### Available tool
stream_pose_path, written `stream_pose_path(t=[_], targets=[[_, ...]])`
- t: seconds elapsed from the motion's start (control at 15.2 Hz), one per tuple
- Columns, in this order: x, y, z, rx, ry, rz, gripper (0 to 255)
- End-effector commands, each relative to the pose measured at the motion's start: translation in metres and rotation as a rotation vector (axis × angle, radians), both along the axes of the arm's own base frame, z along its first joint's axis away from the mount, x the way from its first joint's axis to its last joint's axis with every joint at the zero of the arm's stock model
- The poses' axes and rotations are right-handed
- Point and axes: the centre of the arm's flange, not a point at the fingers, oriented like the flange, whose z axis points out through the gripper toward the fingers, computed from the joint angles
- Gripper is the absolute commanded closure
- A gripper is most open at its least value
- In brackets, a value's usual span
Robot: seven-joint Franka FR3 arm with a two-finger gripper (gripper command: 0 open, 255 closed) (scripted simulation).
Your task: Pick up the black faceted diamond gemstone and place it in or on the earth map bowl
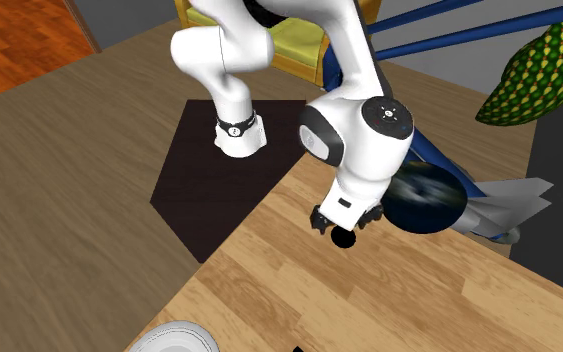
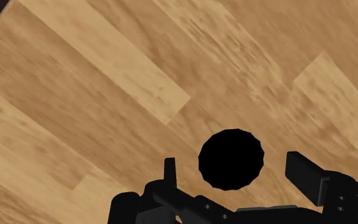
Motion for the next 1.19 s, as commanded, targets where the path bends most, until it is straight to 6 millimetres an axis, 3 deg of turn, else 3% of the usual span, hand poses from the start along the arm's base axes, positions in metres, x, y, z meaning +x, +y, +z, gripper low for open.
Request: stream_pose_path(t=[0.0, 0.46, 0.92, 0.99, 1.12], targets=[[0.002, 0.009, -0.014, -0.001, -0.002, 0.005, 0], [0.002, 0.01, -0.049, -0.001, -0.002, 0.005, 0], [0.002, 0.01, -0.049, -0.001, -0.002, 0.005, 0], [0.002, 0.01, -0.049, -0.001, -0.002, 0.005, 255], [0.002, 0.01, -0.049, -0.001, -0.002, 0.005, 255]])
